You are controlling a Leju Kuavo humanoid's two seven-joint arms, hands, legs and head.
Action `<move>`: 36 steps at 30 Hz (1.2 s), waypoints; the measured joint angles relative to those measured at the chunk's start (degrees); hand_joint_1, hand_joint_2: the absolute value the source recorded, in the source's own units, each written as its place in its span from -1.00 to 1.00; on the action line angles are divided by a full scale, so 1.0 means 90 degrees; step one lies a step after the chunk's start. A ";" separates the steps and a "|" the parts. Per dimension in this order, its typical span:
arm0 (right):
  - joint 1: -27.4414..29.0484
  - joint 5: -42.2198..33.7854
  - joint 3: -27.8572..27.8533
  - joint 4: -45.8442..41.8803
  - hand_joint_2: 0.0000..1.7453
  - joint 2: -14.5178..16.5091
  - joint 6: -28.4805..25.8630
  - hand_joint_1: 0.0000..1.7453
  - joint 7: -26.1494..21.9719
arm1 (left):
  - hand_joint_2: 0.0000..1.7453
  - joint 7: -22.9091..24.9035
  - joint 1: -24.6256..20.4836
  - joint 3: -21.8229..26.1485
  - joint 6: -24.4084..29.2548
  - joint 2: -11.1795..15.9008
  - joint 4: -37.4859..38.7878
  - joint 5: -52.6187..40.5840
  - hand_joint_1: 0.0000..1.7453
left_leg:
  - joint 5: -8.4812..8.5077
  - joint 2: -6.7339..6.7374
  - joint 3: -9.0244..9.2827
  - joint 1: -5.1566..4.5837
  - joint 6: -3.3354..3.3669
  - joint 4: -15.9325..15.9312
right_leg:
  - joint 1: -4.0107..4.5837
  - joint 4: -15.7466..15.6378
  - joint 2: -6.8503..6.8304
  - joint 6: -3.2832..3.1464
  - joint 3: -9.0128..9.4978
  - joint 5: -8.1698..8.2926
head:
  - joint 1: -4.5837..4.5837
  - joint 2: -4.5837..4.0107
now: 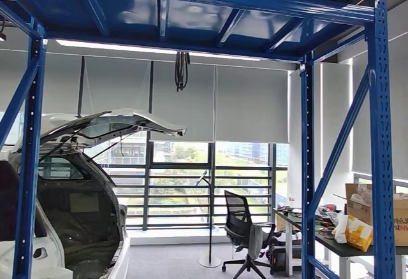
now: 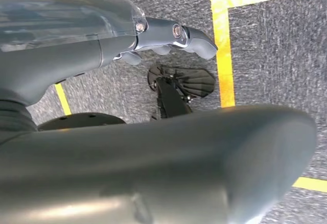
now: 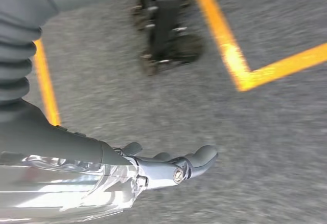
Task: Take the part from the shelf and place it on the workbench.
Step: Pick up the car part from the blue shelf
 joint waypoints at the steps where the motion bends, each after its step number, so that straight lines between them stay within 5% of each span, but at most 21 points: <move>1: -0.0027 -0.0022 -0.0099 -0.0069 -1.00 0.0002 0.0076 -1.00 -0.0176 | -1.00 -0.0021 -0.0007 0.0033 0.0012 -0.0007 0.0011 0.0002 -1.00 | 0.0000 0.0000 0.0000 0.0000 0.0000 0.0000 | 0.0000 0.0000 0.0000 0.0000 0.0000 0.0000 | 0.0000 0.0000; 17: -0.0130 -0.0653 -0.0152 -0.3293 -1.00 0.0233 0.1100 -1.00 -0.1377 | -1.00 -0.0159 -0.0079 0.0411 0.0045 -0.0047 0.0135 -0.0095 -1.00 | 0.0001 -0.0001 0.0000 0.0000 0.0001 0.0000 | 0.0000 0.0001 -0.0001 0.0000 -0.0001 0.0001 | 0.0000 0.0000; 36: -0.0349 -0.0997 0.2235 -0.7405 -1.00 -0.0008 0.1359 -1.00 -0.1752 | -1.00 -0.0170 -0.0114 0.0827 0.0036 -0.0086 0.0210 -0.0520 -1.00 | 0.0003 -0.0004 -0.0003 0.0000 0.0002 0.0001 | 0.0000 0.0005 -0.0004 0.0001 -0.0002 0.0002 | 0.0000 0.0000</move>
